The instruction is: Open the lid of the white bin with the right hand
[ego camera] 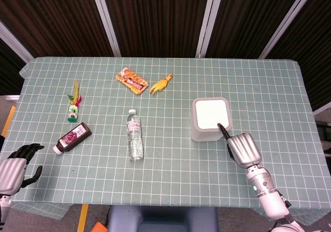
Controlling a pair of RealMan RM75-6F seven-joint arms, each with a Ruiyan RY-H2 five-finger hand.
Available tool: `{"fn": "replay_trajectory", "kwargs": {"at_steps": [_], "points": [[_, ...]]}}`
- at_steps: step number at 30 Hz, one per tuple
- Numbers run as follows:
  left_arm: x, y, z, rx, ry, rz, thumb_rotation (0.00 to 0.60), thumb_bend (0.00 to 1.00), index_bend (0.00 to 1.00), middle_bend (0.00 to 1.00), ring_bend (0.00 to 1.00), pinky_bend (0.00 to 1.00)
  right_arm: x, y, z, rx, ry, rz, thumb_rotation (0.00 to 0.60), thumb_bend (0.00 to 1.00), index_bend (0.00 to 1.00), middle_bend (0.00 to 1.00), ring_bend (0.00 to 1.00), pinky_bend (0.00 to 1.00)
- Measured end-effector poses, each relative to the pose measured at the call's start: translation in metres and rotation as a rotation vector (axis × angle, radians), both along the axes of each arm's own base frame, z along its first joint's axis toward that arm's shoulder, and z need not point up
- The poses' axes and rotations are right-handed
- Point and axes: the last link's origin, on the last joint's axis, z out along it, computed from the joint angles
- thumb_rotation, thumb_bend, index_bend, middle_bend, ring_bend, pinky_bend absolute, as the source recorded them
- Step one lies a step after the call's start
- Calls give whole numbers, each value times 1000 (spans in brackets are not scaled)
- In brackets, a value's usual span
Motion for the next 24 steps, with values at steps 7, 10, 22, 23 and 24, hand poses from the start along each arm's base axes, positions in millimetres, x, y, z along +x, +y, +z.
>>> {"fn": "replay_trajectory", "kwargs": {"at_steps": [7, 10, 22, 23, 24], "points": [[0, 0, 1, 4, -1, 1, 600, 449, 217, 190, 178, 327, -2, -1, -2, 31, -3, -14, 600, 772, 125, 792, 825, 800], [-1, 0, 1, 5, -2, 1, 600, 448, 217, 189, 178, 327, -5, -2, -3, 36, -2, -22, 600, 772, 126, 792, 825, 800], [-1, 1, 1, 3, -3, 4, 600, 447, 217, 189, 178, 326, -8, -7, -9, 44, 1, -38, 600, 773, 128, 792, 825, 800], [-1, 1, 1, 3, -3, 5, 600, 447, 217, 189, 178, 326, -7, -8, -8, 38, -3, -35, 600, 772, 127, 792, 826, 800], [-1, 1, 1, 3, -3, 6, 600, 447, 217, 189, 178, 326, -6, -8, -7, 31, -8, -31, 600, 772, 121, 792, 826, 800]]}}
